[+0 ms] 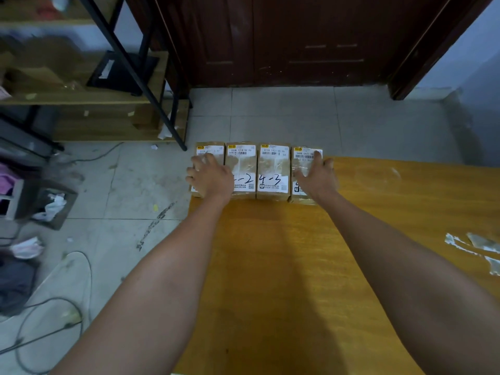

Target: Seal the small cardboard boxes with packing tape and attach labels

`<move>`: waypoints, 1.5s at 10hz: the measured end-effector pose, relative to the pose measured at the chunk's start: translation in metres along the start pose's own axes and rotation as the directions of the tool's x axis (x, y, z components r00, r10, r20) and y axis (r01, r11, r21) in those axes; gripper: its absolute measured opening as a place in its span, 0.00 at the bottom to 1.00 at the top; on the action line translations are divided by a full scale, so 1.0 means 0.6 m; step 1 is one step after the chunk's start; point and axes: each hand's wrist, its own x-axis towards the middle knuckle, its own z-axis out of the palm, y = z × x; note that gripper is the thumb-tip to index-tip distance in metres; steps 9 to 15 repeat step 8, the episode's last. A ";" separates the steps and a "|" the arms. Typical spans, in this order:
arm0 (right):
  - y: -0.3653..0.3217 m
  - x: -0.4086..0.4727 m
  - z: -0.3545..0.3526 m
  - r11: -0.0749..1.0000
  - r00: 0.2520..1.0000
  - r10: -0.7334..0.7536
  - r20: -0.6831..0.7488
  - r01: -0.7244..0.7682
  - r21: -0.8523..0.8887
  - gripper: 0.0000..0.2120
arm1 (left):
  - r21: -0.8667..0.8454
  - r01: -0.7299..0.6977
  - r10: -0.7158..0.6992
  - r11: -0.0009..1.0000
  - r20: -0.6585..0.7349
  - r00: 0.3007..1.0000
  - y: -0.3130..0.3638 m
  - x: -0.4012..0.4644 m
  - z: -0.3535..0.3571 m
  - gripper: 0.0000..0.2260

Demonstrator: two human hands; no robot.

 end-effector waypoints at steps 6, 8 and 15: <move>0.018 -0.024 -0.003 0.997 1.000 0.016 0.013 -0.017 0.072 0.35 | 0.020 -0.061 0.060 0.998 0.025 0.998 -0.014 -0.032 0.000 0.23; 0.006 -0.041 -0.017 0.993 0.997 0.070 0.026 -0.072 0.094 0.36 | -0.025 -0.062 0.063 0.998 0.035 0.997 -0.016 -0.038 -0.009 0.25; 0.006 -0.041 -0.017 0.993 0.997 0.070 0.026 -0.072 0.094 0.36 | -0.025 -0.062 0.063 0.998 0.035 0.997 -0.016 -0.038 -0.009 0.25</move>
